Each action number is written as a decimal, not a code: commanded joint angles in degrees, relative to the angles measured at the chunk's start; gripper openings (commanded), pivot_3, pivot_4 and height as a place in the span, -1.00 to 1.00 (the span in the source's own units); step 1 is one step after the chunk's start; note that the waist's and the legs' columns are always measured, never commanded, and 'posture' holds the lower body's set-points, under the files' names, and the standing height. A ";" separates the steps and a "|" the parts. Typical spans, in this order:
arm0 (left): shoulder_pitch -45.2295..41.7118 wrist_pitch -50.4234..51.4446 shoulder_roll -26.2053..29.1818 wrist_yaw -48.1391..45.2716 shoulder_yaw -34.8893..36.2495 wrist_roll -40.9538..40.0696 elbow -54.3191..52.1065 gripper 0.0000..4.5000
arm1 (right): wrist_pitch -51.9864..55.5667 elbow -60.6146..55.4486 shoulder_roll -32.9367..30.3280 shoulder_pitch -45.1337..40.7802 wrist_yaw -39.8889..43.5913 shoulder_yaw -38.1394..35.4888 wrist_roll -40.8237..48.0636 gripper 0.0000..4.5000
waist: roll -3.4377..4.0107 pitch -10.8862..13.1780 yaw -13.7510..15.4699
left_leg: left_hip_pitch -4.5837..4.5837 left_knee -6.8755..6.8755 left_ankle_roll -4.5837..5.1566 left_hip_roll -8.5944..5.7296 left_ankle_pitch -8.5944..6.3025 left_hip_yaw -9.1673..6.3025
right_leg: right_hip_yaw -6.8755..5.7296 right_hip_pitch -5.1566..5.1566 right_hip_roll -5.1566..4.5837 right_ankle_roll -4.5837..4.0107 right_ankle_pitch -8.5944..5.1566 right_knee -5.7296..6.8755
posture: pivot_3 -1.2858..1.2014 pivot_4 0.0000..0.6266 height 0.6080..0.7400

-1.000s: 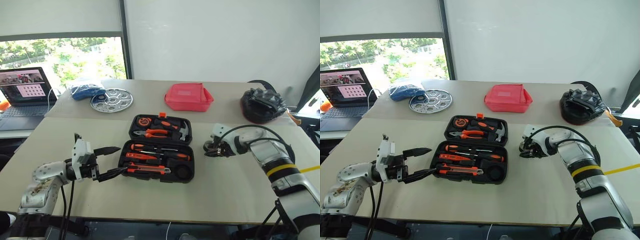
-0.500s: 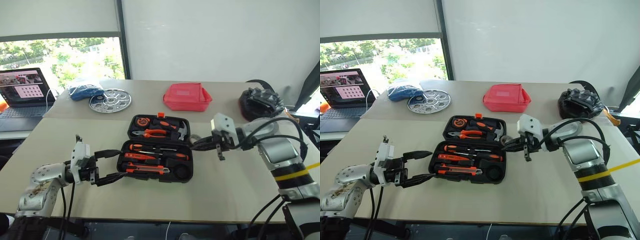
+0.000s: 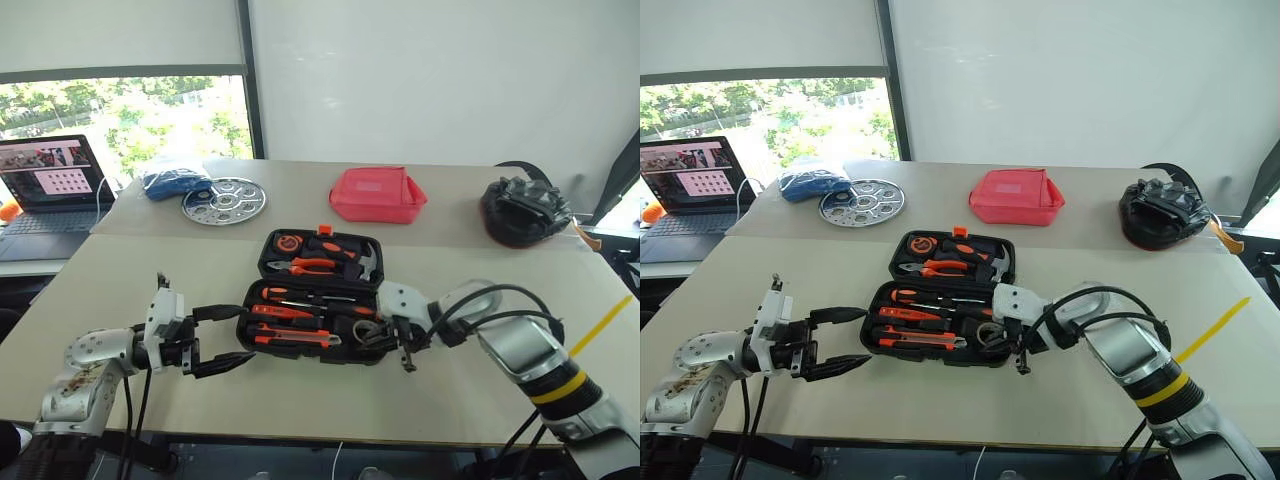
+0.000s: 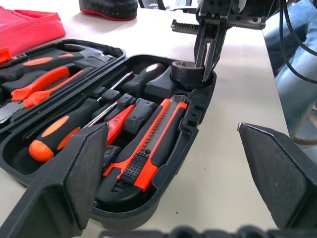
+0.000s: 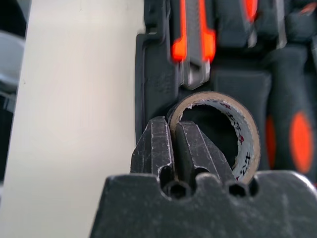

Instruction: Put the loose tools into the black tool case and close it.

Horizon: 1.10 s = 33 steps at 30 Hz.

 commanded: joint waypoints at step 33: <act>-13.46 9.43 -6.00 25.85 -5.69 13.37 14.45 -0.96 | -44.19 30.71 11.85 6.32 -19.75 -17.65 -7.38 -1.00 | -0.08 0.03 -0.80 | 0.58 -0.09 -0.04 -0.05 0.02 -0.07 | 0.02 0.65 0.00 0.05 0.04 -0.06 | 0.03 -0.52 1.00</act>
